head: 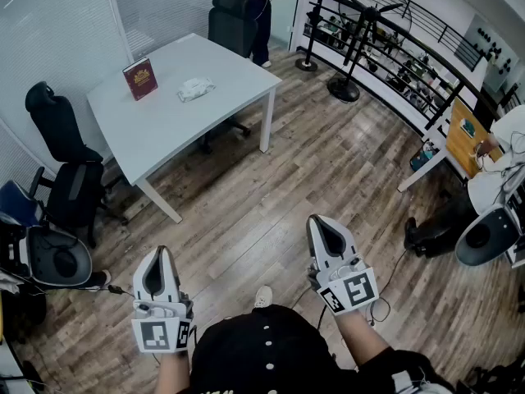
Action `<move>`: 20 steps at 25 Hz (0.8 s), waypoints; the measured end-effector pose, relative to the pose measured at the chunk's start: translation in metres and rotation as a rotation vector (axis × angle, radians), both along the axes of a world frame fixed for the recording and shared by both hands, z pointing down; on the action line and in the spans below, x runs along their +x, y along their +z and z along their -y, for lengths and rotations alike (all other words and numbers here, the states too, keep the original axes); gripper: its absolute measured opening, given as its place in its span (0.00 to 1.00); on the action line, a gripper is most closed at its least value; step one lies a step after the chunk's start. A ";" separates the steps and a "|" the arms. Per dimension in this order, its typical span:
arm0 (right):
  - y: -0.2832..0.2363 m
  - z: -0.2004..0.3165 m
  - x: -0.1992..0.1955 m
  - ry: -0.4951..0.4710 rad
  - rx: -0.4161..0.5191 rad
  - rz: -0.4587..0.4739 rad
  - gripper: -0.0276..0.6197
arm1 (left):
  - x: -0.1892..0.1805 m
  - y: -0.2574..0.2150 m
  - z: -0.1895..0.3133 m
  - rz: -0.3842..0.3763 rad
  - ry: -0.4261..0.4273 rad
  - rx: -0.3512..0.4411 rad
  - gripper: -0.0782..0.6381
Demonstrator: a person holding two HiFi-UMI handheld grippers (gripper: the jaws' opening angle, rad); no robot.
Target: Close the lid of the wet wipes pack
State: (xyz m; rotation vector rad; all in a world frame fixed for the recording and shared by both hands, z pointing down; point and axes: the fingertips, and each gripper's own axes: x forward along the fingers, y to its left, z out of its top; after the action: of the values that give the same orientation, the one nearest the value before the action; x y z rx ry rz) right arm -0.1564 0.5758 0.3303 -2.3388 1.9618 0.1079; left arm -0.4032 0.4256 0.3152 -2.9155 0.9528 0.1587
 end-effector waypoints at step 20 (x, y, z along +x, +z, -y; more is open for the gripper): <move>-0.005 0.021 0.004 -0.038 0.019 -0.046 0.09 | 0.004 0.004 0.014 0.008 -0.024 -0.002 0.12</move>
State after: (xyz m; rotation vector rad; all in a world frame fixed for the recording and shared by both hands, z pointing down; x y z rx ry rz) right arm -0.1526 0.5551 0.3255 -2.3066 2.0155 0.1783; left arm -0.3993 0.4119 0.3191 -2.9029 0.9869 0.1445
